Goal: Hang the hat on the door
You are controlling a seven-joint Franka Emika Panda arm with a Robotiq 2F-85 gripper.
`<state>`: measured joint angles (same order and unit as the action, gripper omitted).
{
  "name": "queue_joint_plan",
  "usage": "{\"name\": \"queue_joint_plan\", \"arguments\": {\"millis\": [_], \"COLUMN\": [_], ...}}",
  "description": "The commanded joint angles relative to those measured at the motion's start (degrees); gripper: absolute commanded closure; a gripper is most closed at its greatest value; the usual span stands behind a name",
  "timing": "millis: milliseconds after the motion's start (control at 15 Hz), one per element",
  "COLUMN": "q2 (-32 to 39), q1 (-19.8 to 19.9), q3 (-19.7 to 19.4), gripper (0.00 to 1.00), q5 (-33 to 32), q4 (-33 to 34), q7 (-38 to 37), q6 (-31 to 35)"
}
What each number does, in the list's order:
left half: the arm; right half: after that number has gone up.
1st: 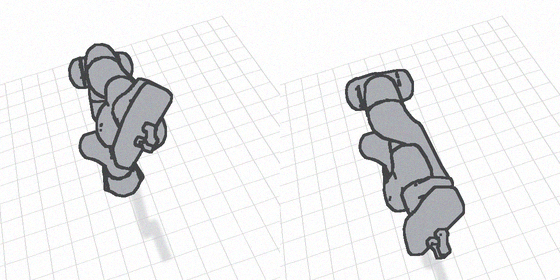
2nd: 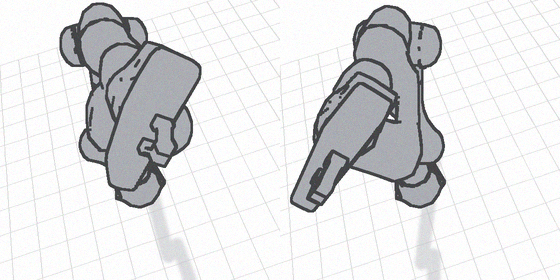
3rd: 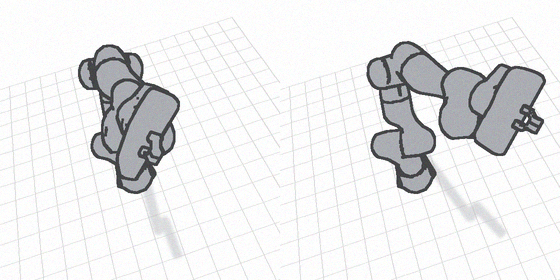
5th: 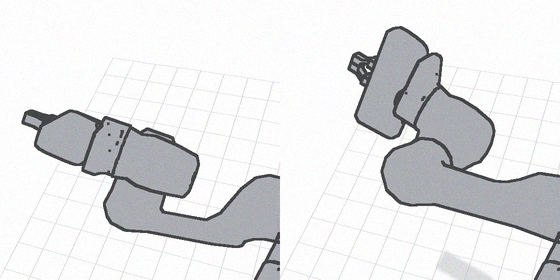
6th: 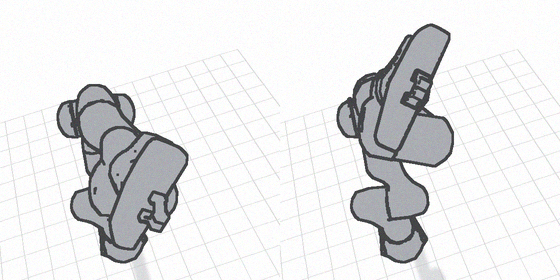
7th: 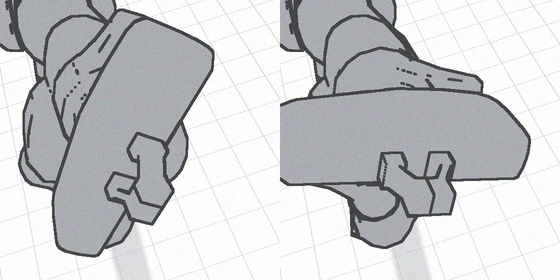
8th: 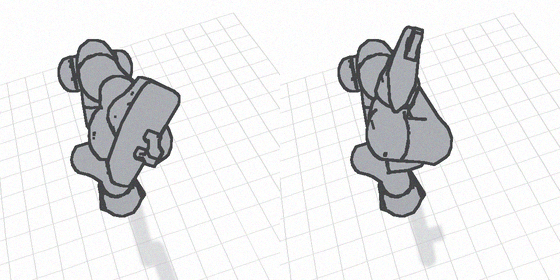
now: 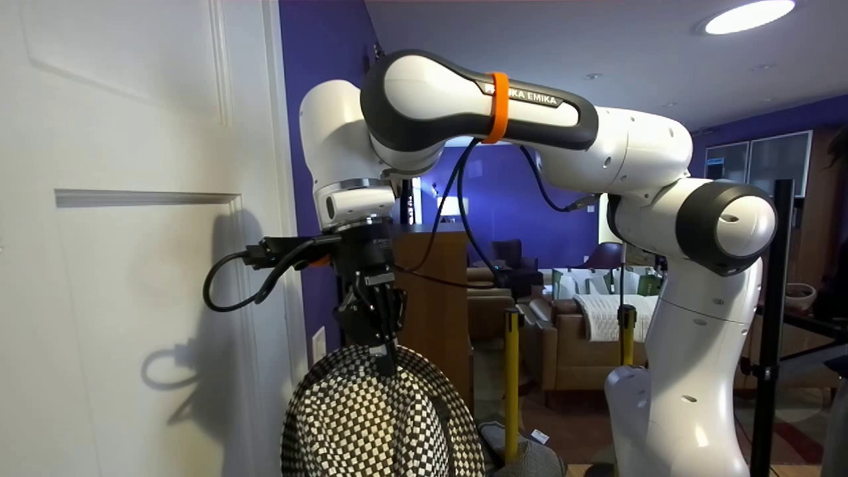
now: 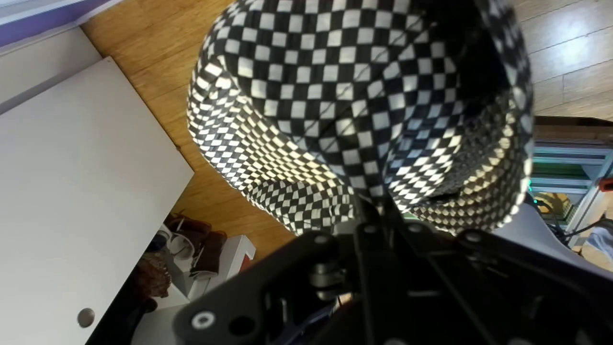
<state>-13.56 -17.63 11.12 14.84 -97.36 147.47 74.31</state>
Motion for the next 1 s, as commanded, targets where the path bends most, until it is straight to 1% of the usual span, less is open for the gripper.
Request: {"name": "queue_joint_plan", "arguments": {"millis": [0, 400, 467, 600, 933], "q2": [0.16, 0.24, 0.07, -0.29, -0.32], "q1": [0.44, 0.48, 0.60, 0.71, 0.77], "q3": [0.40, 0.40, 0.34, 0.26, 0.24], "gripper": [0.96, 0.96, 0.96, 0.96, 0.96], "q5": [0.06, 0.17, 1.04, 1.65, 1.79], "q4": [0.31, 0.28, -0.21, -1.29, -1.50], "q7": [-0.01, -0.23, -2.46, -4.37, -5.06], "q6": [-0.21, -0.06, 1.99, 4.33, 4.58]}}
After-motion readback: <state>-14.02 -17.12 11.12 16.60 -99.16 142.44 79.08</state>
